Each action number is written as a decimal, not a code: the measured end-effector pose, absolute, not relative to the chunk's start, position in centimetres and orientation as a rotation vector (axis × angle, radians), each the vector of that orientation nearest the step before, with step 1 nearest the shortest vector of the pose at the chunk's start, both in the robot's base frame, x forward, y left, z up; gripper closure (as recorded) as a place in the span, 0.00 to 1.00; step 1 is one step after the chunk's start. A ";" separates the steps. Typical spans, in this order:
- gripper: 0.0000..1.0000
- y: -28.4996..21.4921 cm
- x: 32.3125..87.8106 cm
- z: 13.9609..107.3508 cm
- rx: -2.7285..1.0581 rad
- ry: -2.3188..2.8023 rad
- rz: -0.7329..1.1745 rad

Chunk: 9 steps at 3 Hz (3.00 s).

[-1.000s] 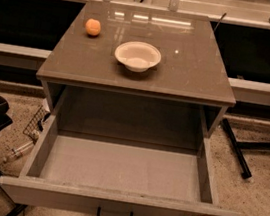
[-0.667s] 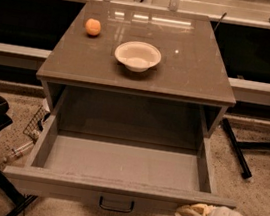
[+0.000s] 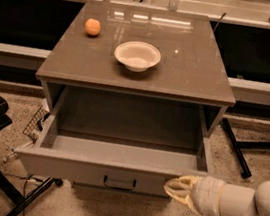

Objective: Close top drawer

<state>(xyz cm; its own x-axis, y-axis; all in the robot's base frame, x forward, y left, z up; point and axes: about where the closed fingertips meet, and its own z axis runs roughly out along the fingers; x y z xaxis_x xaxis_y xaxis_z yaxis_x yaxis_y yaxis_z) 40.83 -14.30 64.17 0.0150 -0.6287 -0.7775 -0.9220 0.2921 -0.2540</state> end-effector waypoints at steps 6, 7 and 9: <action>1.00 -3.1 57.8 60.2 -1.398 1.480 0.609; 1.00 -3.0 57.8 60.2 -1.398 1.480 0.609; 1.00 -3.0 57.8 60.2 -1.398 1.480 0.609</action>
Offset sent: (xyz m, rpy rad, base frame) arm 0.1392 0.0734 -0.0594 0.1754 -0.0290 0.0652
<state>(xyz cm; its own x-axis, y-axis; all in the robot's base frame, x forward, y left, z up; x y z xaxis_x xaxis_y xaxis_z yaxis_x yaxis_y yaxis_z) 57.77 -3.05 60.16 0.1342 -0.4560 -0.8798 -0.9431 0.2138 -0.2546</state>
